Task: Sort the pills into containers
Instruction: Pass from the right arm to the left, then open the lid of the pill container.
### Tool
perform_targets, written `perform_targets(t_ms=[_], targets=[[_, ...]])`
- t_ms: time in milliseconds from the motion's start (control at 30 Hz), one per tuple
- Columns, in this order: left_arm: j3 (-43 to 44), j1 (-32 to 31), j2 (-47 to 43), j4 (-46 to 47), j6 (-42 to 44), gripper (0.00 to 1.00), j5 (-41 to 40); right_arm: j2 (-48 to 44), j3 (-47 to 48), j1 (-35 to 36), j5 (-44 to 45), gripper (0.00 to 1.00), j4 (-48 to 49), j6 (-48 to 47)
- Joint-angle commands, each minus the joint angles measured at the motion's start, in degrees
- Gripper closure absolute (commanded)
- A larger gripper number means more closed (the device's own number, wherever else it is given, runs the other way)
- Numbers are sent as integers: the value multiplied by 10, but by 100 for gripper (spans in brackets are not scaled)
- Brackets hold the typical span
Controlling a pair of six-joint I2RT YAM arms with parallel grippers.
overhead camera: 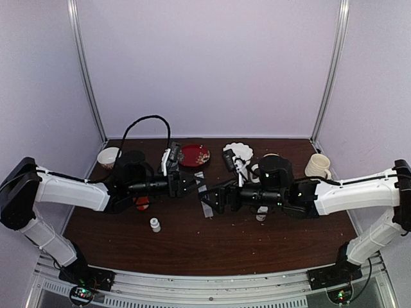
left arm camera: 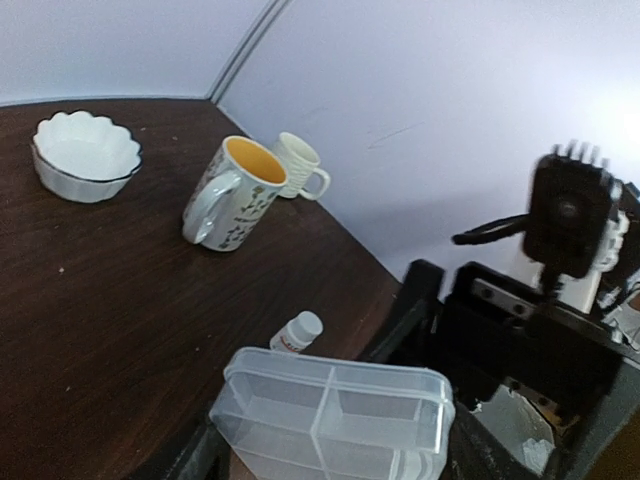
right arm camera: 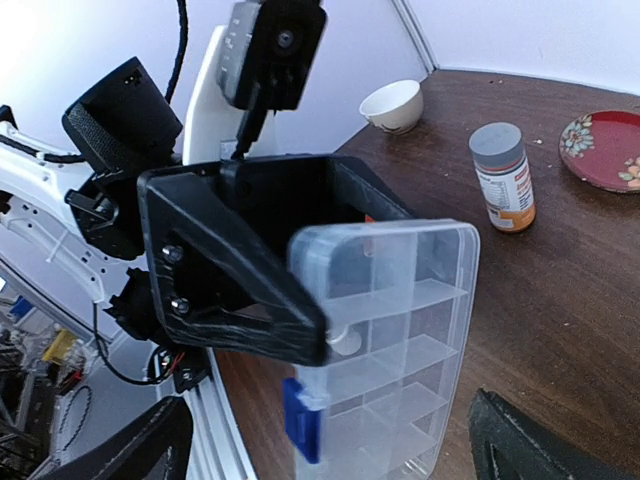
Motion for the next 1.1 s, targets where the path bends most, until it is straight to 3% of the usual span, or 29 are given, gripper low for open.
perform_targets(t_ms=[0,100,300,767,867,1067], targets=[[28,-9,-32,-100,28,64,-100,-12,71,43,184,2,-156,-56],[32,-11,-38,-115,32,65,-118,-4,98,60,253,13,-206,-36],[40,-15,-36,-129,39,65,-125,23,119,73,301,29,-235,-20],[38,-19,-36,-130,41,65,-122,93,191,88,292,33,-279,-39],[37,-19,-37,-131,41,65,-123,99,199,88,314,44,-297,-31],[35,-20,-38,-134,37,65,-129,101,201,89,332,53,-314,-22]])
